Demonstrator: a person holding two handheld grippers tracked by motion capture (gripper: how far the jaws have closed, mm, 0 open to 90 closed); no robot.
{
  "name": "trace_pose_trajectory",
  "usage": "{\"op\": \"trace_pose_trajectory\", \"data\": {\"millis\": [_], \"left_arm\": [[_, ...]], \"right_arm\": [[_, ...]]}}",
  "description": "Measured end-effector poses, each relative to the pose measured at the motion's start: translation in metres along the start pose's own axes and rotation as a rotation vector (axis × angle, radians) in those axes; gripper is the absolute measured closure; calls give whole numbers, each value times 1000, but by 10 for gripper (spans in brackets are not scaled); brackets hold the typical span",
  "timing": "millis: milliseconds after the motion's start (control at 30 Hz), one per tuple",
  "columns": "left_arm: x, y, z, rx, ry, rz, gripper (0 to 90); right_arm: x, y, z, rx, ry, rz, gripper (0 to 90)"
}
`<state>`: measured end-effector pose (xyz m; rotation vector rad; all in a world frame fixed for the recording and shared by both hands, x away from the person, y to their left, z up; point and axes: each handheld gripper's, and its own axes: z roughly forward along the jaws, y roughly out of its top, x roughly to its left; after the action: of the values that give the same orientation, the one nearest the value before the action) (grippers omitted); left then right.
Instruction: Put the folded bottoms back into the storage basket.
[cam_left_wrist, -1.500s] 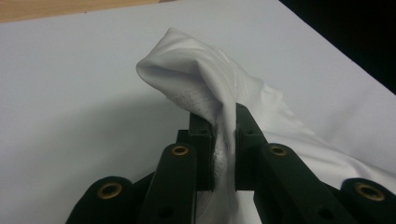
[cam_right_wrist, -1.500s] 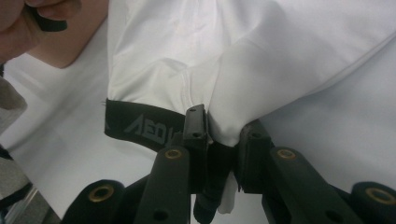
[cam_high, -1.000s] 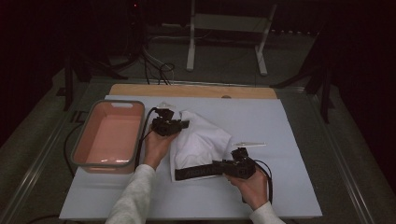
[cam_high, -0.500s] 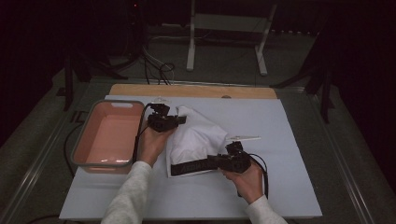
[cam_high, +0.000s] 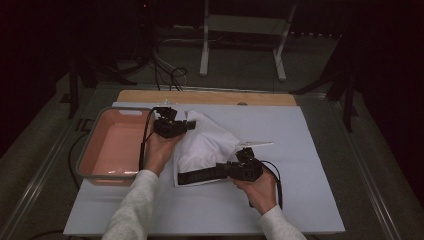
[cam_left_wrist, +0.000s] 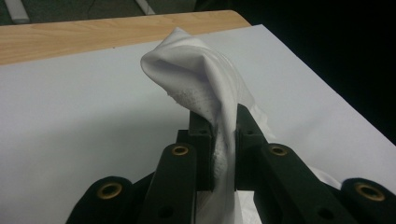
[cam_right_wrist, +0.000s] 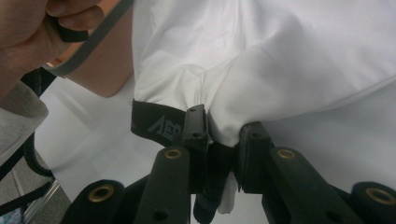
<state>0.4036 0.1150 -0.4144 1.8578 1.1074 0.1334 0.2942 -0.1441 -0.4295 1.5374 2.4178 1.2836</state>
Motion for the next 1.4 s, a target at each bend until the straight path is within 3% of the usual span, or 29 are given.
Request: {"op": "trace_pose_trajectory", "data": {"millis": [933,1400], "left_arm": [[14,12,-20,-41,-20,-25,820],[21,17,-27,-65,-25,-41,821]], "right_arm": [[21,31,9,-26,82,-2,769],[23,45,14,-46,108,18,770]]}}
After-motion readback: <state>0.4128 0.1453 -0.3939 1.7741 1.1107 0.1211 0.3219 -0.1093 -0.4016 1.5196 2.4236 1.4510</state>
